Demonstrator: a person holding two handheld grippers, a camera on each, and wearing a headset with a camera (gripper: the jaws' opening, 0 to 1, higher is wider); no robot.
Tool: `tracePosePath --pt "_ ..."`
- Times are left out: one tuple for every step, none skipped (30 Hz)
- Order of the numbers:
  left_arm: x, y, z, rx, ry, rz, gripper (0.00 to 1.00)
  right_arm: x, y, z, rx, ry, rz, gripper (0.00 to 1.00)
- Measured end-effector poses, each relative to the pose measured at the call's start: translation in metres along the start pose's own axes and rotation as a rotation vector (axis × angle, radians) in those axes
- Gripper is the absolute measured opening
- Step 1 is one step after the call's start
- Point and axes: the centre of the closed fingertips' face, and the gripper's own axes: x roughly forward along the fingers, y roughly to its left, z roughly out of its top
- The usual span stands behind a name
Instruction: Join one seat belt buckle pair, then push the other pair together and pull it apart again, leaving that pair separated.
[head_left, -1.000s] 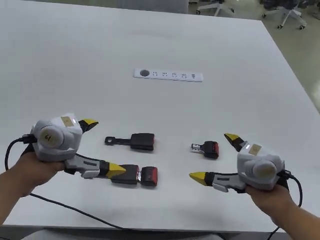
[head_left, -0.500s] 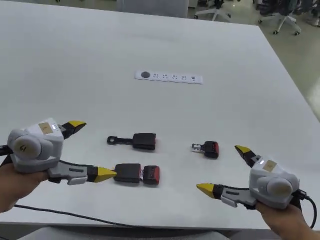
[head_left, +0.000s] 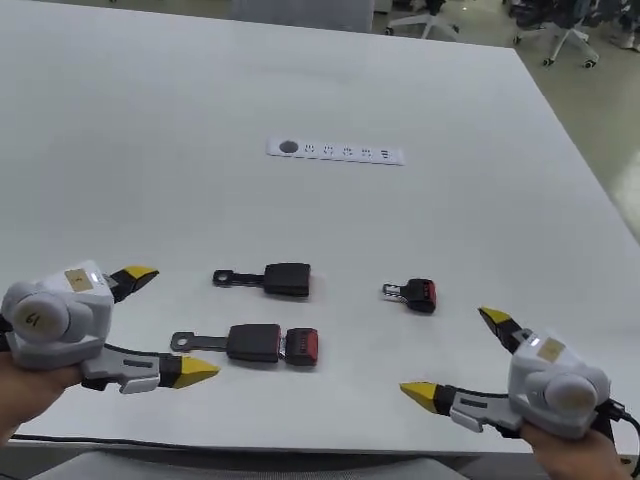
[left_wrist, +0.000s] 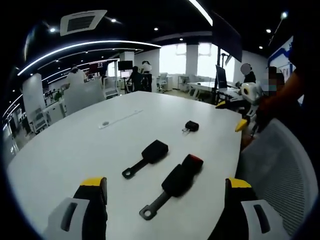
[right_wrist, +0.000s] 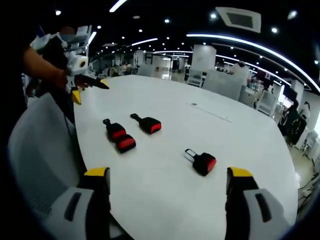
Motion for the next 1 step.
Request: tracePosePath --pt "0.0003 0.0003 0.0001 -0.001 0.000 0.000 1.00 0.0007 -0.0004 0.0001 0.000 0.000 0.000 0.99"
